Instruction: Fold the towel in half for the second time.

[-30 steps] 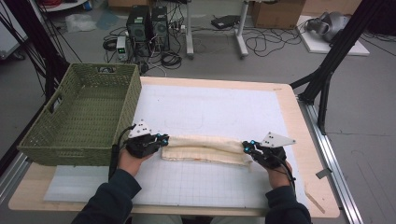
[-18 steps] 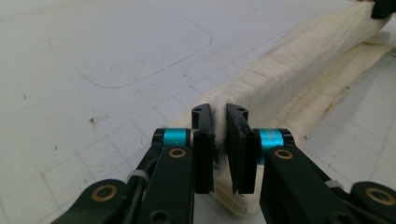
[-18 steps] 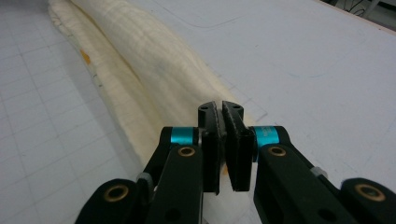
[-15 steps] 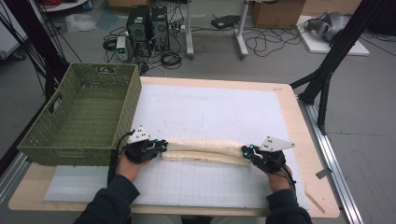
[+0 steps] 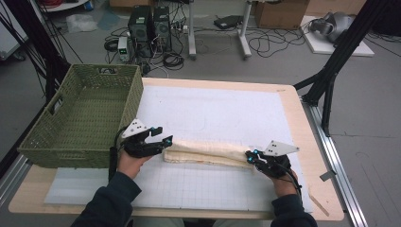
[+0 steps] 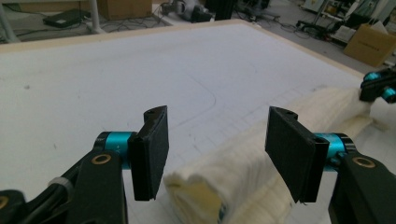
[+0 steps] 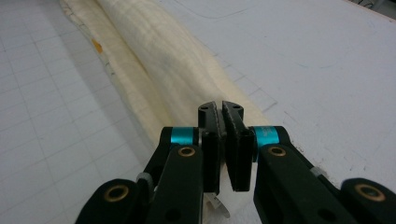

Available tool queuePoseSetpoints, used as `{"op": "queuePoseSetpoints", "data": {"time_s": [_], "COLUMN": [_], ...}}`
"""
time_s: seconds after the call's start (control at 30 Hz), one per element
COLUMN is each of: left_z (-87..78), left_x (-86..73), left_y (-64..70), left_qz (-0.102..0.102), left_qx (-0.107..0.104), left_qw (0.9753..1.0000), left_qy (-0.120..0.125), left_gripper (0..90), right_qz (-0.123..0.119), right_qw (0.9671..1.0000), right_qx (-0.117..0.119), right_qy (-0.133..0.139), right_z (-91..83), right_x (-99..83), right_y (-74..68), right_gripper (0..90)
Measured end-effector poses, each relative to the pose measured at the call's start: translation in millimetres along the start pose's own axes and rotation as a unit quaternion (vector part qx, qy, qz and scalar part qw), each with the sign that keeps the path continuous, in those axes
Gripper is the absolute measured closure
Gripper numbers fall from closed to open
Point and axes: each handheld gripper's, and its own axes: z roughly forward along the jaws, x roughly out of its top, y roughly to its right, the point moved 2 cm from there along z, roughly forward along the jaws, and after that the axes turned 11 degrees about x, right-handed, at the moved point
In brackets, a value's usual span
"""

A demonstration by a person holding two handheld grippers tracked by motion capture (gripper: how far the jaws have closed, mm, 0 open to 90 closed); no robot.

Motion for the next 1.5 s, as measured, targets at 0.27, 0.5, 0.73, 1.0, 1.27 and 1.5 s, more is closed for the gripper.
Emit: {"op": "queuePoseSetpoints", "data": {"time_s": [0.27,0.5,0.73,1.0,1.27,1.5], "left_z": [15.3,30.6,33.8,31.4,26.8,24.1], "left_x": [6.9,-1.7,-16.1,-20.0,-30.7,-37.8], "left_y": [3.8,6.3,12.4,12.6,16.2,17.2], "left_qz": [-0.024,-0.022,0.020,0.049,0.066,0.071], "left_qx": [0.003,0.006,0.002,0.006,0.003,0.004], "left_qw": [0.9997,0.9992,0.9957,0.9919,0.9899,0.9898], "left_qy": [0.002,-0.032,-0.090,-0.117,-0.125,-0.123], "left_gripper": [41.8,45.9,49.5,55.3,64.4,64.7], "right_qz": [-0.001,0.003,0.002,0.002,0.012,0.034], "right_qw": [1.0000,0.9999,0.9997,0.9995,0.9998,0.9948], "right_qx": [0.006,0.006,0.008,0.011,0.006,-0.045], "right_qy": [-0.004,-0.009,-0.024,-0.030,-0.014,0.086], "right_z": [-1.9,-3.6,-1.8,-2.6,-12.0,-41.6], "right_x": [-2.0,-4.0,-6.6,-6.4,-3.7,24.0], "right_y": [-1.3,-0.7,-1.2,-1.7,0.8,-1.3], "right_gripper": [86.1,86.0,85.8,84.5,73.7,54.4]}}
